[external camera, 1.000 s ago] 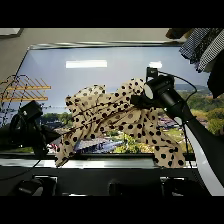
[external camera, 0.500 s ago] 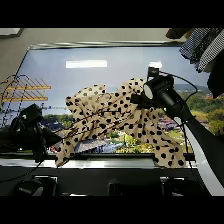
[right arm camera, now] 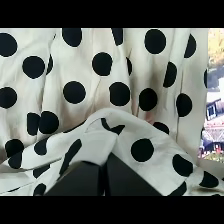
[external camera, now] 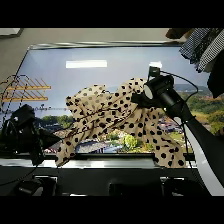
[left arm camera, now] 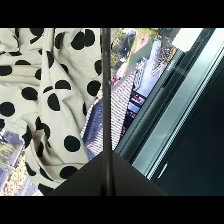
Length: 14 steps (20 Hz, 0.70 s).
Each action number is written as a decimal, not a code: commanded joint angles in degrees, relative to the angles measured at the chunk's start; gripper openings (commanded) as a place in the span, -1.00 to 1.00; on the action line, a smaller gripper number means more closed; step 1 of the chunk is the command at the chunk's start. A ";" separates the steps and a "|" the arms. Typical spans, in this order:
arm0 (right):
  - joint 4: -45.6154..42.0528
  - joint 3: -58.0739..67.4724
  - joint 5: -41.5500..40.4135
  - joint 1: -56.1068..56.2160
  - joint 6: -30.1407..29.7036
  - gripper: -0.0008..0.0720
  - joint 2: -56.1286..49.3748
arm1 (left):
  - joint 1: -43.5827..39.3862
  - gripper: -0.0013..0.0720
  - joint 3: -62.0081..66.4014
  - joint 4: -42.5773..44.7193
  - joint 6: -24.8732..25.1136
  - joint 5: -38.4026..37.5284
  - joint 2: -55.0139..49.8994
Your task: Fold the clothes and pants, and hang the long-sleeved shirts on hangers.
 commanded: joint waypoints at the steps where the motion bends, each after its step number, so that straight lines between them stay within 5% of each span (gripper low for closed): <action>1: -0.28 -0.02 -0.15 -0.02 0.72 -0.92 -0.02 | 0.04 -0.92 0.07 -2.01 -0.20 0.07 0.04; 14: 1.25 0.04 2.32 0.00 2.12 -0.92 1.27 | 0.04 -0.92 -1.77 -1.33 -0.15 6.08 -1.75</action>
